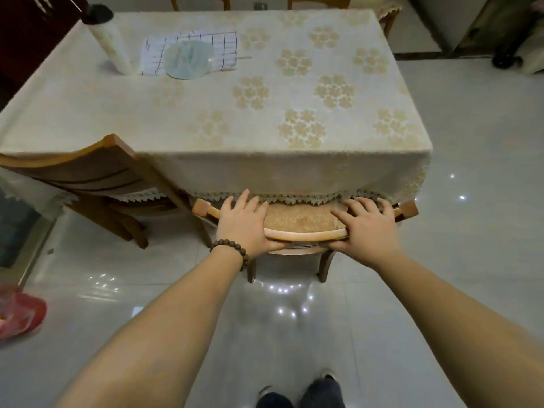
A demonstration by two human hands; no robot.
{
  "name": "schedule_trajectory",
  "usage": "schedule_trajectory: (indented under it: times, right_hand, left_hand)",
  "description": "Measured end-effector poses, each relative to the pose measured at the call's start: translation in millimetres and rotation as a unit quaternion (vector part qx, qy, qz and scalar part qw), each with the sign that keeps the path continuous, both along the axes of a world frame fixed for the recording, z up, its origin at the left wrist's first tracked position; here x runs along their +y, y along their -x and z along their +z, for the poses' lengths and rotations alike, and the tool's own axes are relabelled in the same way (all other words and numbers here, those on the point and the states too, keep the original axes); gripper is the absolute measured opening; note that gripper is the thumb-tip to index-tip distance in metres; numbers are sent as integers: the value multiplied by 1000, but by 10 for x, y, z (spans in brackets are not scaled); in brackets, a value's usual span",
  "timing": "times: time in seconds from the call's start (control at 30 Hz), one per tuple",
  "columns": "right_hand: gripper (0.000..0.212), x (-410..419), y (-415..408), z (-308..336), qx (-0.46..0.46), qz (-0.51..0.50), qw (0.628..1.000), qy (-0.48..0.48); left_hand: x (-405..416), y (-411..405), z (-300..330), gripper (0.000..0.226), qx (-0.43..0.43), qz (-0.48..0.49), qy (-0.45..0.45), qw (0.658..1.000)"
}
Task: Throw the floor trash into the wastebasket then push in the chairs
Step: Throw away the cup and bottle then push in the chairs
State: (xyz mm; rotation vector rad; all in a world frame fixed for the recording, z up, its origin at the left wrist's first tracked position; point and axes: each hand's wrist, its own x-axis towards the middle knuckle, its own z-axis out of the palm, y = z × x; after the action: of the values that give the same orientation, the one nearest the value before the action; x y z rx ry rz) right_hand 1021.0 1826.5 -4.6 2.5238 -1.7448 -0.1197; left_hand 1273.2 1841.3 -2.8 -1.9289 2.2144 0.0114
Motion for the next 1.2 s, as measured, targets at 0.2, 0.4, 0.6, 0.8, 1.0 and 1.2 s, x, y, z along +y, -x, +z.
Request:
schedule_trajectory:
  times: [0.2, 0.4, 0.6, 0.8, 1.0, 1.2]
  right_hand:
    - [76, -552, -76, -13, 7, 8, 1000, 5]
    - [78, -1157, -78, -30, 7, 11, 1000, 5]
    - [80, -1704, -127, -33, -3, 20, 1000, 4]
    - [80, -1786, -143, -108, -24, 30, 999, 30]
    - [82, -1784, -170, -37, -3, 18, 1000, 3]
    - [95, -1761, 3, 120, -19, 23, 1000, 11]
  left_hand:
    - [-525, -87, -36, 109, 0, -2, 19, 1000]
    - [-1094, -100, -65, 112, 2, 4, 23, 1000]
    - [-1627, -139, -47, 115, 5, 9, 14, 1000]
    - [-1735, -189, -56, 117, 2, 1, 16, 1000]
    - [-1729, -186, -23, 113, 6, -1, 8, 1000]
    - [-1650, -364, 151, 108, 26, 25, 23, 999]
